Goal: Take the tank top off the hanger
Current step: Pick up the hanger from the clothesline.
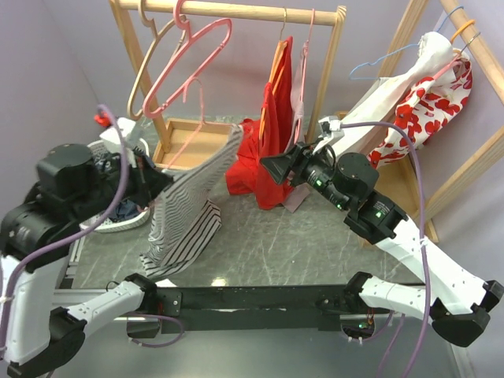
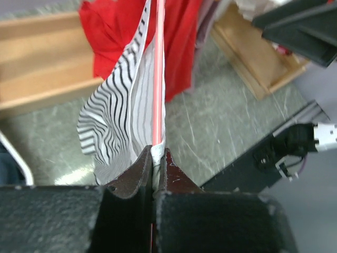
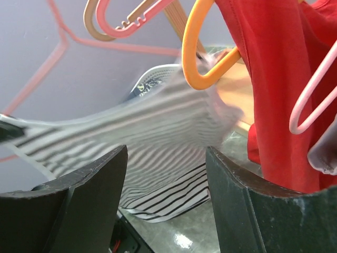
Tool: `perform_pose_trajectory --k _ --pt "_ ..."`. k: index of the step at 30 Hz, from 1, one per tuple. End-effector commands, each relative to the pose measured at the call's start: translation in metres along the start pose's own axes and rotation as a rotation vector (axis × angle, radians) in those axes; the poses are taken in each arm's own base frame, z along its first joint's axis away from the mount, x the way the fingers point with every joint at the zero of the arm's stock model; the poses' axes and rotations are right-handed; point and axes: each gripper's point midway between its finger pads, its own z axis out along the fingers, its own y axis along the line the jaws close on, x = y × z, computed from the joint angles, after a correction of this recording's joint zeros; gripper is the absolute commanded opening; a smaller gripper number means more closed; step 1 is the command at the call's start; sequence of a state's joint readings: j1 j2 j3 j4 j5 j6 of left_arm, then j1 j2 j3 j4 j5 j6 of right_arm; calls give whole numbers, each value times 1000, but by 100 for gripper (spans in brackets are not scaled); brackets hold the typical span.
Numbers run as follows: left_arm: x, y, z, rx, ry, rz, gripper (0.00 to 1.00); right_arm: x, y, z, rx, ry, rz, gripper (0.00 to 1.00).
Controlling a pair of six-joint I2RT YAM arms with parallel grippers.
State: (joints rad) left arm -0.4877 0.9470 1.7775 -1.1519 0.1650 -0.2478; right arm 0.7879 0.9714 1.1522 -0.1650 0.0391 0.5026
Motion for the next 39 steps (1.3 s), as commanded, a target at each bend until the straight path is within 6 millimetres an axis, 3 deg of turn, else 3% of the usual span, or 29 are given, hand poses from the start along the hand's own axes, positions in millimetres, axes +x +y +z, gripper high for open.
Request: perform_pose_trajectory --k 1,6,7,12,22,26,31,34,35,39 --pt "-8 -23 -7 136 -79 27 1 -9 12 4 -37 -18 -13 69" --pt "-2 -41 -25 234 -95 16 1 5 9 18 -13 28 16 69" --pt "0 -44 -29 248 -91 12 1 18 1 24 36 71 55 69" --pt "11 -53 -28 309 -44 2 1 31 6 34 26 116 104 70" --pt "29 -44 -18 276 4 -14 1 11 20 15 -62 5 148 74" --pt "21 -60 -28 367 -39 1 1 19 14 18 -48 14 146 75" --pt "20 -60 -28 365 -39 -17 1 28 -3 30 62 61 144 75" --pt "21 -63 -29 382 -34 -16 1 23 -5 30 74 38 137 75" --pt "21 -63 -29 384 -31 -15 1 25 -7 30 80 36 138 74" --pt "22 -57 -26 348 -26 -17 1 18 -5 27 84 7 132 47"
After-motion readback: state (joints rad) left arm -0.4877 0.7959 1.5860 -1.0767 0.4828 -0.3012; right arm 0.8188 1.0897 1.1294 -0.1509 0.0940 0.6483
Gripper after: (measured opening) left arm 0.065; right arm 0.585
